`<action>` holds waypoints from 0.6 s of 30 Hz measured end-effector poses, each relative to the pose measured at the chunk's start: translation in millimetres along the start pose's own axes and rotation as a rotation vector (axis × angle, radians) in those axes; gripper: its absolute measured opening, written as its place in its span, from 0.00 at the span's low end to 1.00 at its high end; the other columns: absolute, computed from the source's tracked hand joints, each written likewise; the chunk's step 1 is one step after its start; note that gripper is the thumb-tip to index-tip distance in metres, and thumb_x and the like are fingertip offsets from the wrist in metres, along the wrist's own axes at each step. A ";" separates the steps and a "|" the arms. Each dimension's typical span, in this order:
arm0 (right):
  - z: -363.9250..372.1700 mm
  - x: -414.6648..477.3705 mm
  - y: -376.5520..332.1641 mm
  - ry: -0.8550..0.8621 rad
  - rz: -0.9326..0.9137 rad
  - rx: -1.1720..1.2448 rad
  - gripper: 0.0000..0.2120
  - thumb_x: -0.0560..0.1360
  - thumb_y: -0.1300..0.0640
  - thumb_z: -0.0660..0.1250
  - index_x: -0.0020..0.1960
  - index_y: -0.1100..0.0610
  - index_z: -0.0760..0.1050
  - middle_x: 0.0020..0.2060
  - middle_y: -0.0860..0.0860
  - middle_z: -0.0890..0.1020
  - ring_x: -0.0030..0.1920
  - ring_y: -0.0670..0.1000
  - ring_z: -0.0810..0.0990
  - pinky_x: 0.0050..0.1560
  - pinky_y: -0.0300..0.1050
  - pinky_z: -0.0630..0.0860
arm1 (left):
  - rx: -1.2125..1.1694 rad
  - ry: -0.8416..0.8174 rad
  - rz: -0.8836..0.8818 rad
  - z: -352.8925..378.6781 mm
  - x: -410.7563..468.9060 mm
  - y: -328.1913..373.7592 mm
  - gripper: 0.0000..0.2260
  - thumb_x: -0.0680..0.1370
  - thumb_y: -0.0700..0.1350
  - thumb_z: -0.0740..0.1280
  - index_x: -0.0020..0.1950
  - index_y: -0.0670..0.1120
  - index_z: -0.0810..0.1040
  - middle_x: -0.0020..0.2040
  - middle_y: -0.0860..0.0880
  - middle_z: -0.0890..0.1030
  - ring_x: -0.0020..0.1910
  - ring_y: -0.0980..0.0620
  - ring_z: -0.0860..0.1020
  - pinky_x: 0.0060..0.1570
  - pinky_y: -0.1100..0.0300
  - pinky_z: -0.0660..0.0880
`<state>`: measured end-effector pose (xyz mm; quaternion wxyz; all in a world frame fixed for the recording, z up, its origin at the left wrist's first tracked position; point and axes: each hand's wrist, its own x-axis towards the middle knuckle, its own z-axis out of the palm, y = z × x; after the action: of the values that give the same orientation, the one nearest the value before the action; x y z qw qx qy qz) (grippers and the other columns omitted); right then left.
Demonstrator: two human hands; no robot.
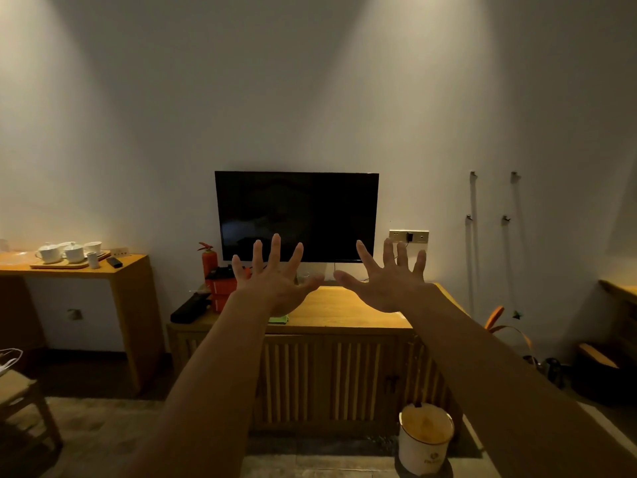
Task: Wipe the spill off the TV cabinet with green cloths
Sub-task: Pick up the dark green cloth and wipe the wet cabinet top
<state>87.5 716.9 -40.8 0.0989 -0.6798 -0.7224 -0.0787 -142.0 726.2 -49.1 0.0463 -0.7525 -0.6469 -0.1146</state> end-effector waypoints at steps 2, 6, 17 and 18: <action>5.7 11.5 -3.9 0.008 0.010 0.003 0.46 0.62 0.21 0.34 0.76 0.39 0.30 0.77 0.56 0.32 0.75 0.61 0.30 0.67 0.73 0.29 | -0.008 -0.003 0.010 4.1 11.2 -7.2 0.37 0.70 0.78 0.41 0.74 0.66 0.31 0.75 0.51 0.25 0.70 0.44 0.24 0.61 0.36 0.24; 12.9 37.4 -7.5 -0.004 0.013 -0.011 0.46 0.63 0.21 0.34 0.76 0.39 0.30 0.77 0.57 0.32 0.75 0.61 0.30 0.67 0.72 0.27 | -0.034 -0.031 0.021 13.8 33.1 -18.1 0.38 0.70 0.77 0.41 0.74 0.65 0.31 0.75 0.51 0.24 0.72 0.43 0.25 0.64 0.34 0.26; 44.9 132.3 13.2 0.003 -0.026 -0.001 0.45 0.63 0.22 0.33 0.76 0.40 0.30 0.77 0.57 0.33 0.75 0.62 0.30 0.67 0.71 0.26 | -0.029 -0.054 -0.022 47.1 117.9 -25.0 0.39 0.68 0.78 0.39 0.74 0.64 0.29 0.73 0.51 0.22 0.71 0.43 0.24 0.63 0.35 0.26; 49.2 142.0 17.2 0.001 -0.036 -0.005 0.46 0.63 0.22 0.33 0.76 0.40 0.30 0.77 0.57 0.33 0.75 0.62 0.30 0.66 0.71 0.25 | -0.027 -0.053 -0.024 51.7 128.1 -23.3 0.40 0.68 0.78 0.39 0.74 0.64 0.29 0.73 0.52 0.22 0.71 0.43 0.24 0.63 0.35 0.26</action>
<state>94.9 867.4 -53.3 0.0962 -0.6670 -0.7342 -0.0828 -141.6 864.5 -71.3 0.0176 -0.7481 -0.6551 -0.1038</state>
